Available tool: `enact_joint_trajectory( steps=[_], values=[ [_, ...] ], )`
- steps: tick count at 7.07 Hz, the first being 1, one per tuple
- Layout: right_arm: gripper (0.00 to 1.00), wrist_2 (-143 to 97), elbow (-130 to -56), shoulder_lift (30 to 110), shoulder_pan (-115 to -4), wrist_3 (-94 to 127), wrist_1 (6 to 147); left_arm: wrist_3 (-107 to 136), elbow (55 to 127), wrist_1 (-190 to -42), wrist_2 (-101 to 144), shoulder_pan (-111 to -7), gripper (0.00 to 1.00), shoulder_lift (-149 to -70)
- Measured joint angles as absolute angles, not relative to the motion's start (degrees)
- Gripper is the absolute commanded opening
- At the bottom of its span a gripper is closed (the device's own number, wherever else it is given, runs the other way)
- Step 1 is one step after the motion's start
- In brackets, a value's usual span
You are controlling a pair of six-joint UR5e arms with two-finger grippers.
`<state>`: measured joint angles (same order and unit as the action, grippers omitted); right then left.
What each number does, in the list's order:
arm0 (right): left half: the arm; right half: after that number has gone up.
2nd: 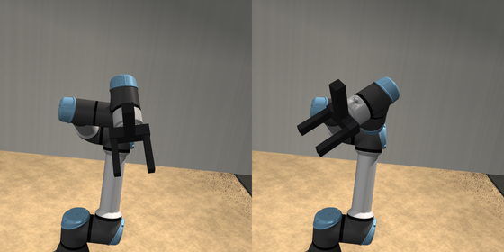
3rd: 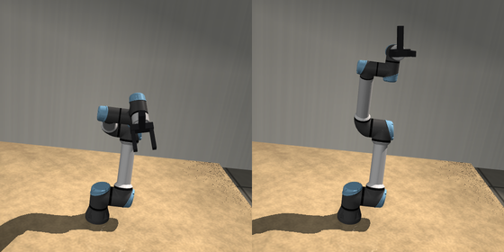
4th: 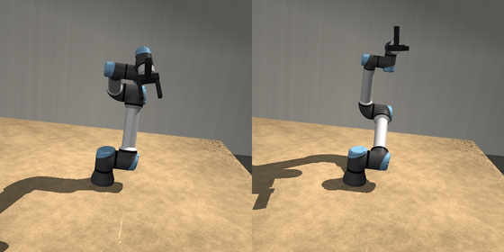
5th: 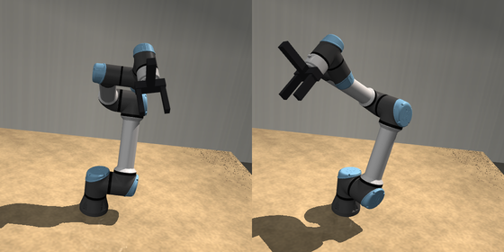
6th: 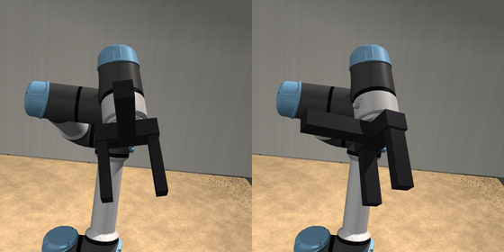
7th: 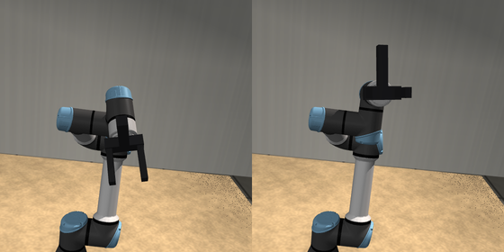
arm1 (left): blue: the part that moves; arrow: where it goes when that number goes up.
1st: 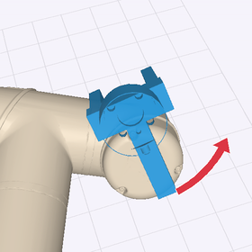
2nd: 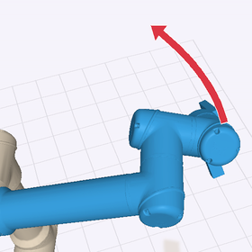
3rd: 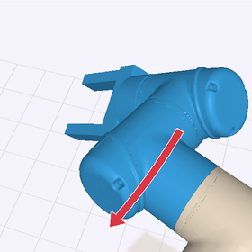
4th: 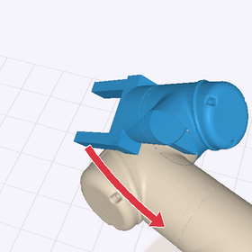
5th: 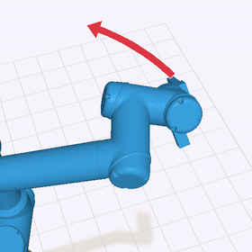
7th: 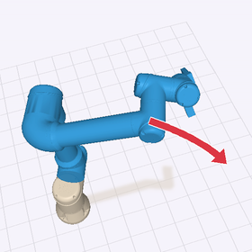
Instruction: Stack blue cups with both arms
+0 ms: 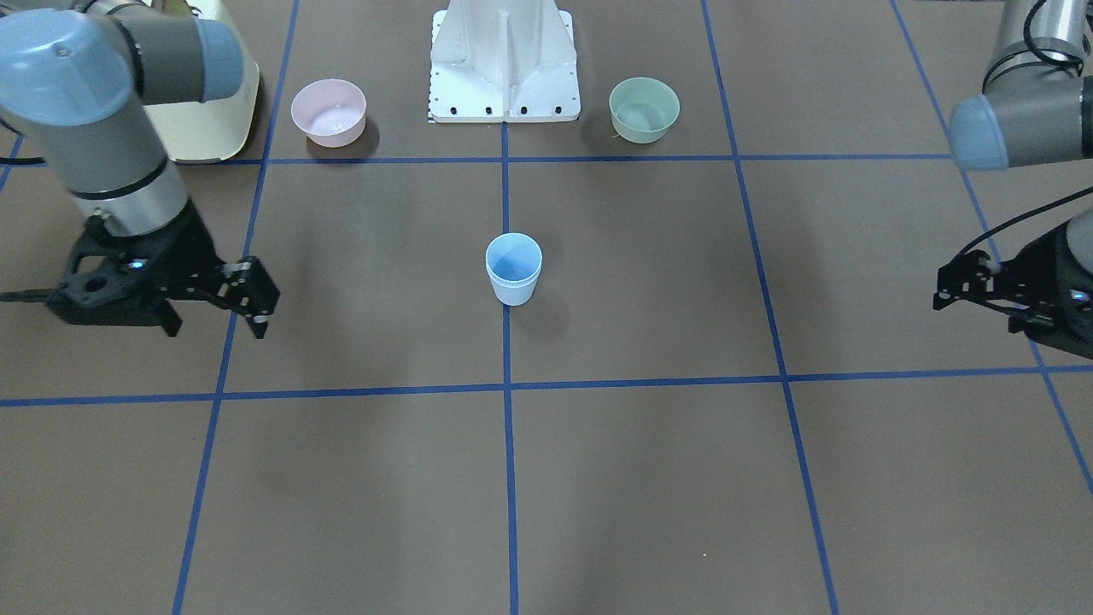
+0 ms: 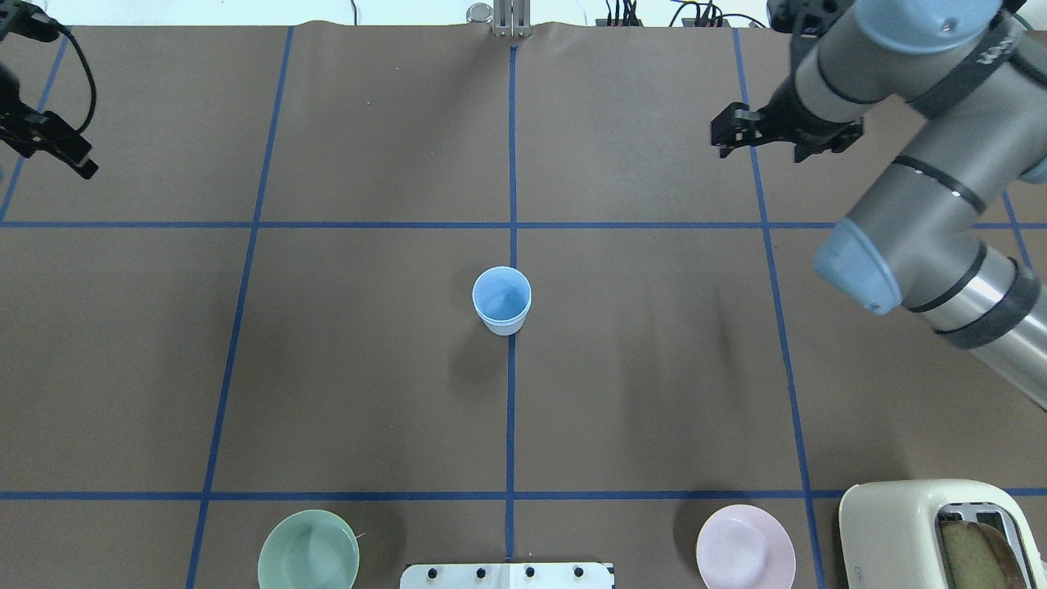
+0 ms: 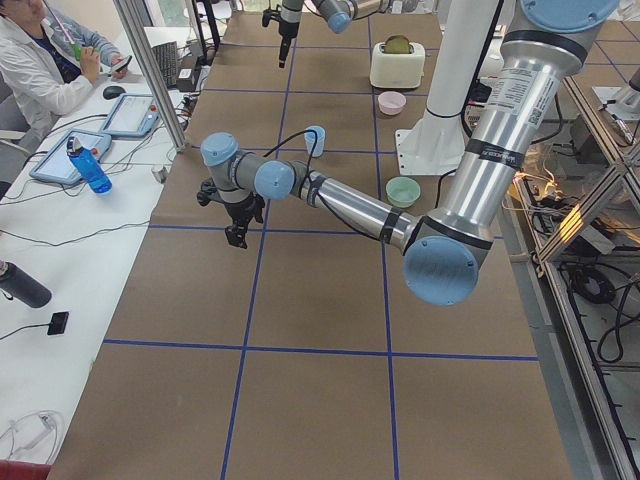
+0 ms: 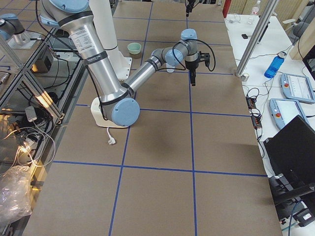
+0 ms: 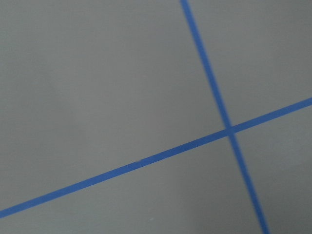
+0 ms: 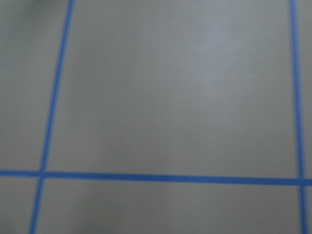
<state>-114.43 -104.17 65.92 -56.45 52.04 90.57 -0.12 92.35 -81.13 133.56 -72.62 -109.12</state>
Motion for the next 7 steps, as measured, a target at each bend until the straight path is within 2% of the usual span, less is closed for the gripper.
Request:
enact_joint_trajectory(
  steps=[4, 7],
  values=[
    [1.00, -125.4, -100.1, 82.0, -76.5, 21.9, 90.2, -15.8, 90.2, -72.3, 133.5, -82.3, 0.98, -106.7],
    [1.00, -128.8, -98.8, 90.9, -85.1, 13.6, 87.5, -20.1, 86.2, -72.7, 133.5, -86.3, 0.98, -104.8]
  ],
)
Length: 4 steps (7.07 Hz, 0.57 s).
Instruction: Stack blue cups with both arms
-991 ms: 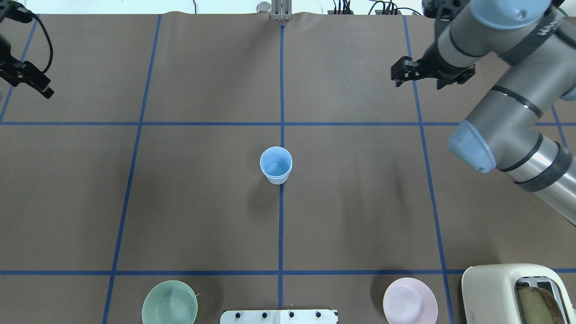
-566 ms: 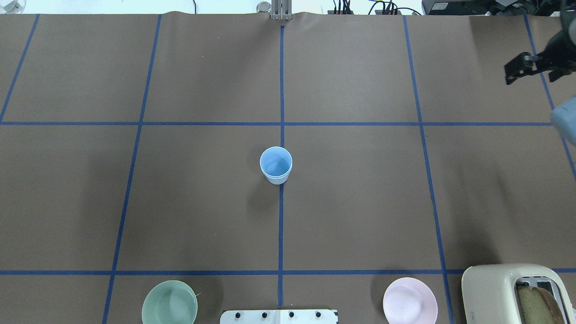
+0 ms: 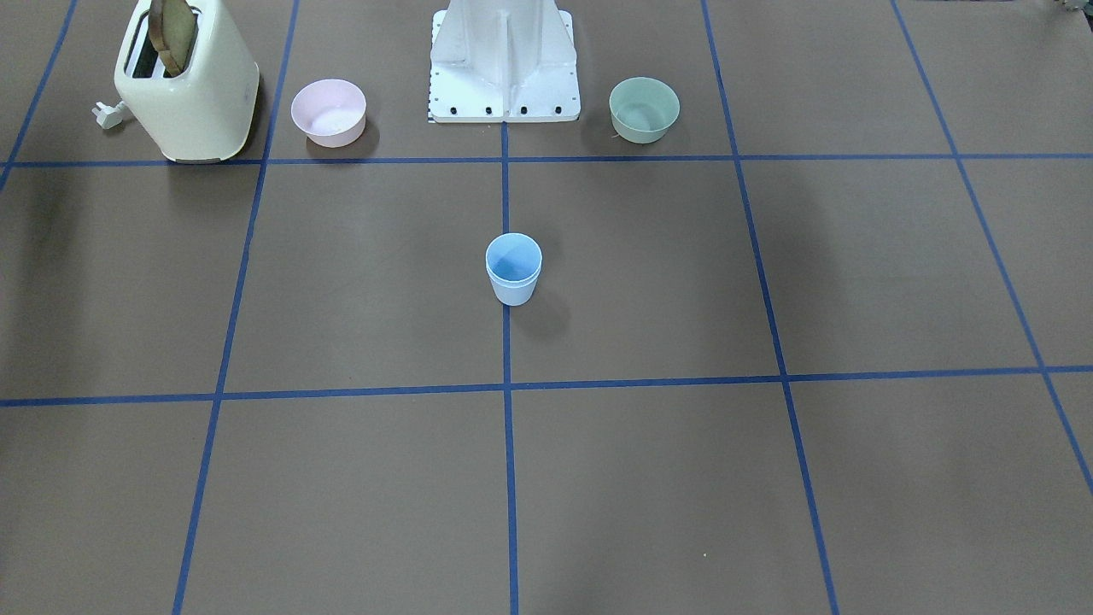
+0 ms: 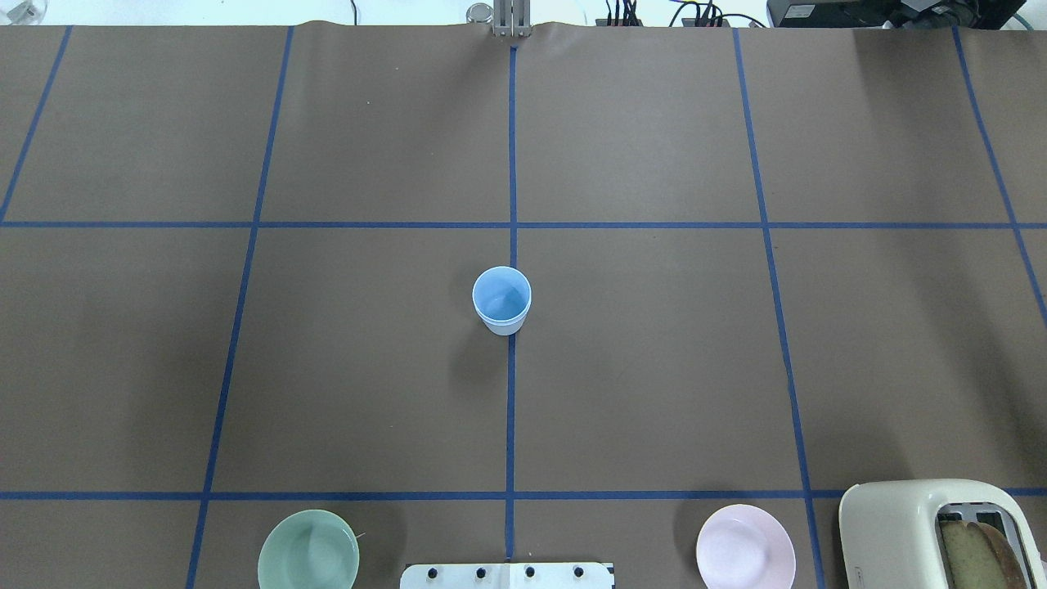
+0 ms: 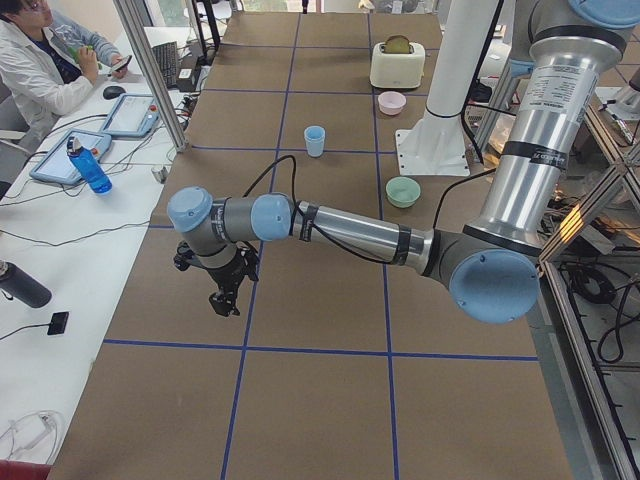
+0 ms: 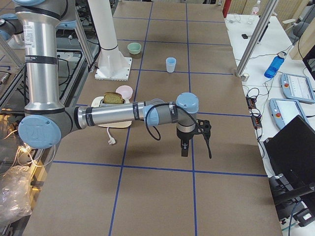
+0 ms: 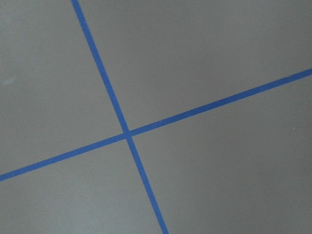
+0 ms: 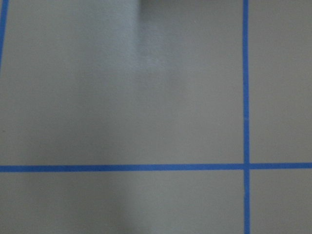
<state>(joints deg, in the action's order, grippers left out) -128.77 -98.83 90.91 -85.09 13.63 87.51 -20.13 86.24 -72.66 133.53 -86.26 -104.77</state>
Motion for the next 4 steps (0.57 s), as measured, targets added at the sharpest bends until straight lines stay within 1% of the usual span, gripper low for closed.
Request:
enact_joint_trajectory(
  steps=[2, 4],
  values=[
    [1.00, -129.1, -99.6, 92.3, -88.4, 11.4, 91.4, -20.4, 86.0, -73.4, 133.5, -88.3, 0.98, -102.8],
    [1.00, -129.2, -102.0, 92.6, -90.6, 7.2, 97.1, -20.4, 86.6, -74.4, 133.6, -89.1, 0.98, -99.9]
  ],
)
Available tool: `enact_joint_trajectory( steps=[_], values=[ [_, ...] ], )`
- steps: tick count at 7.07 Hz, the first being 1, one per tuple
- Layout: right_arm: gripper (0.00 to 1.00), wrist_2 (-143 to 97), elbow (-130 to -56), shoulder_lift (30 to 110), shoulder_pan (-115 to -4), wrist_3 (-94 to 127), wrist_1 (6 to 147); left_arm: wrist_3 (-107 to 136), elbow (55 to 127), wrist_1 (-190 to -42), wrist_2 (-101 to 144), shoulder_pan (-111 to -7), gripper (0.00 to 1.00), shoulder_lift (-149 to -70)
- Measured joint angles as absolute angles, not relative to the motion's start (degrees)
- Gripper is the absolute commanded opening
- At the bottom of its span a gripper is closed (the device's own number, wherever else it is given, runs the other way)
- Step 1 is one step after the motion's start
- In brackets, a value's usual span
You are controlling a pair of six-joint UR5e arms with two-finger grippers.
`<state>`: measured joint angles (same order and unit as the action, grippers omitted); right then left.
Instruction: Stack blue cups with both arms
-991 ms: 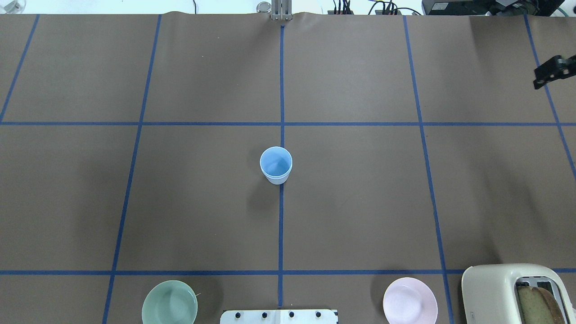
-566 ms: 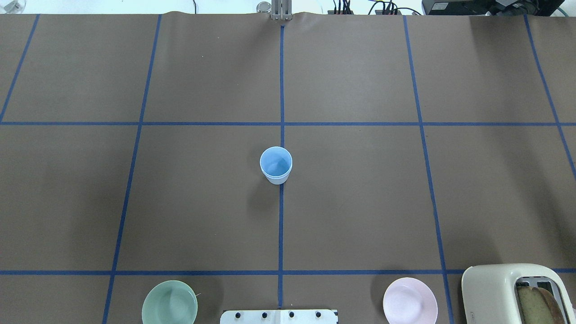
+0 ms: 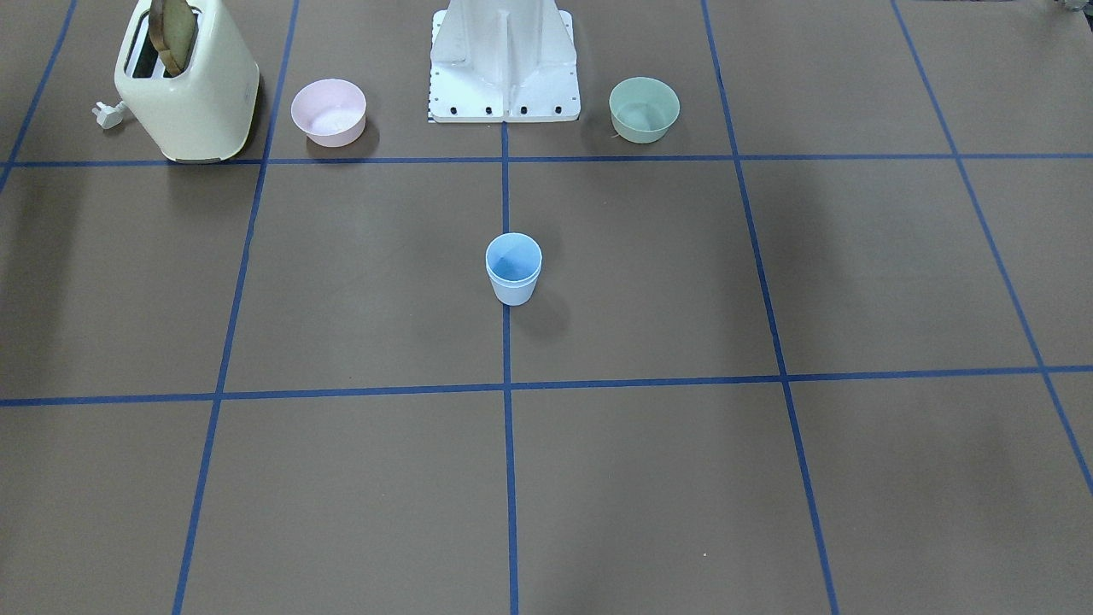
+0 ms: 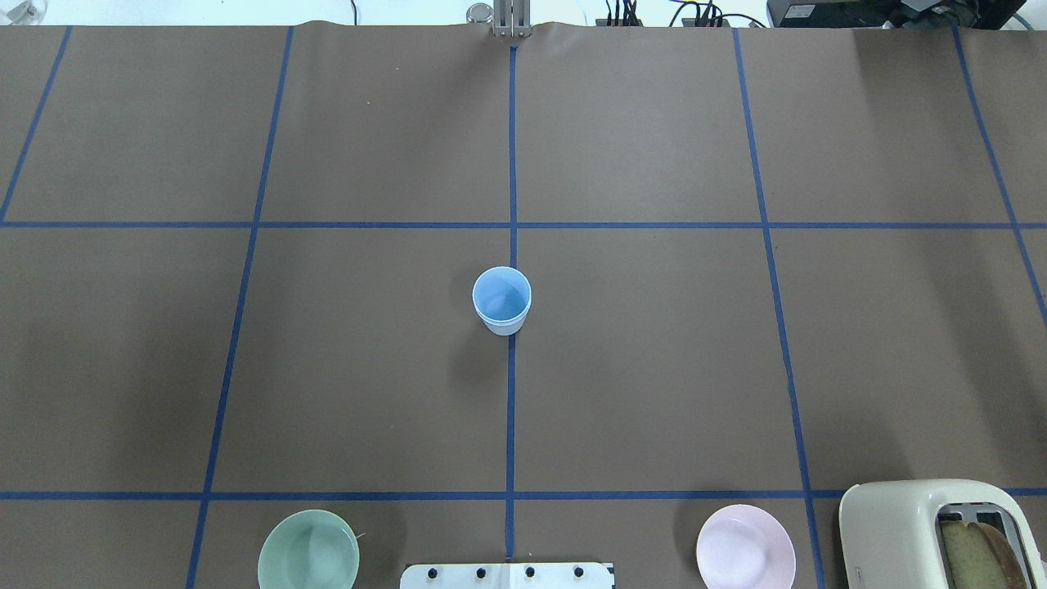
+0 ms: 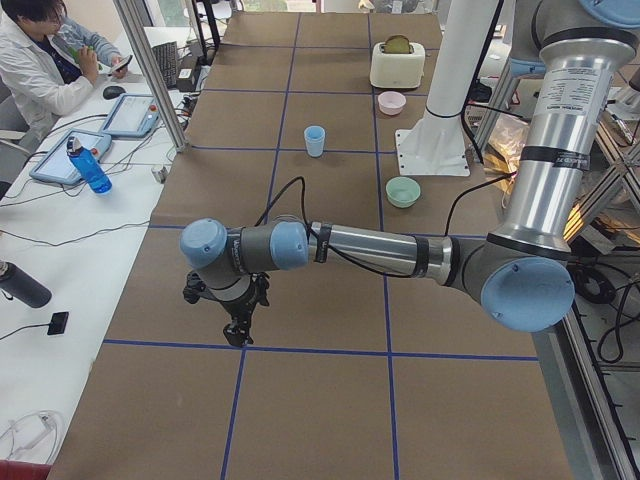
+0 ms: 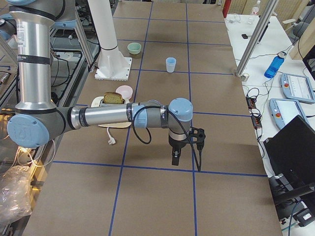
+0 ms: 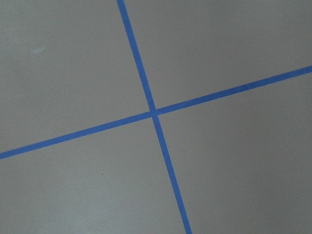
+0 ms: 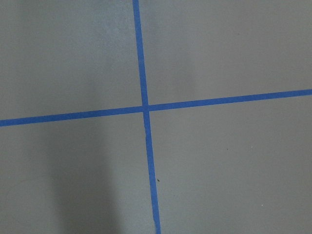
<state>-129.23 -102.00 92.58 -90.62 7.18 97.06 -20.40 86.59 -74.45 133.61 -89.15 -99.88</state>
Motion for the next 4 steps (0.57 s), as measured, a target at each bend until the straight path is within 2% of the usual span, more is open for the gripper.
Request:
enact_joint_trajectory(
  steps=[4],
  values=[
    [1.00, -129.2, -103.7, 92.5, -91.2, 6.1, 99.7, -20.3, 87.3, -75.4, 133.7, -89.3, 0.98, -98.3]
  ],
)
